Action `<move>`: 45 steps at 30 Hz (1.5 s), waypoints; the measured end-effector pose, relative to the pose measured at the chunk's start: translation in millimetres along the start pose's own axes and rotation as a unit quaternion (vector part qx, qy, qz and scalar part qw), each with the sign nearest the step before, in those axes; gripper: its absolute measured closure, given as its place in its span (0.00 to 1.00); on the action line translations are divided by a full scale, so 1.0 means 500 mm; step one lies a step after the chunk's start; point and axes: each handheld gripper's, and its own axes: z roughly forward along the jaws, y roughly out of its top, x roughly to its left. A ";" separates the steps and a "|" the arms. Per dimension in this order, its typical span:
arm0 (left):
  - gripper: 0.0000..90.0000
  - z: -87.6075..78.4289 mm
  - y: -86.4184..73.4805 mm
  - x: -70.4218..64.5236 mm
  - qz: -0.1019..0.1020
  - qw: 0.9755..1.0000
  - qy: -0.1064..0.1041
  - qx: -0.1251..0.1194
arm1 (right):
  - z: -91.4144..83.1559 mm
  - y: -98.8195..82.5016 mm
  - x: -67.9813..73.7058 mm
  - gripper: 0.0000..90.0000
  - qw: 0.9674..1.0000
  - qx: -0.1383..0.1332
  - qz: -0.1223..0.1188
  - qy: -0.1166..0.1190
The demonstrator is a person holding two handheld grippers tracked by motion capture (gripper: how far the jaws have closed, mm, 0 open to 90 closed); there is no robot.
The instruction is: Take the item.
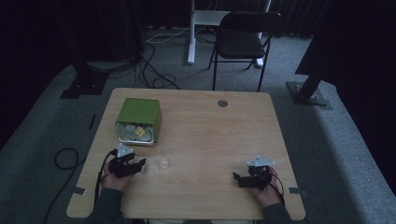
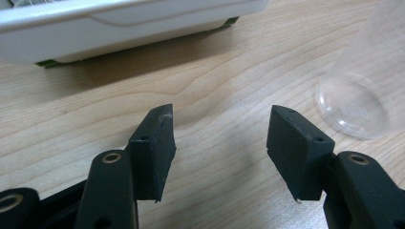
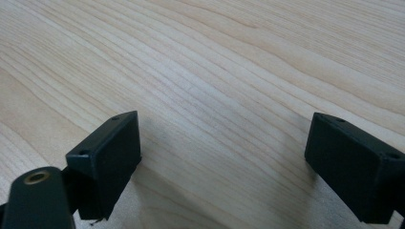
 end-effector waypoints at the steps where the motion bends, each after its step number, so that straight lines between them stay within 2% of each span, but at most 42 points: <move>1: 0.49 -0.002 0.001 0.000 0.000 1.000 0.001 -0.001 | 0.000 0.000 0.000 0.13 1.000 0.000 0.000 0.000; 20: 0.49 -0.026 0.012 0.004 0.015 1.000 0.001 0.003 | 0.000 0.000 0.000 0.13 1.000 0.000 0.000 0.000; 45: 0.50 -0.063 0.059 0.002 0.032 0.999 -0.002 -0.030 | 0.000 0.000 0.000 0.13 1.000 0.000 0.000 0.000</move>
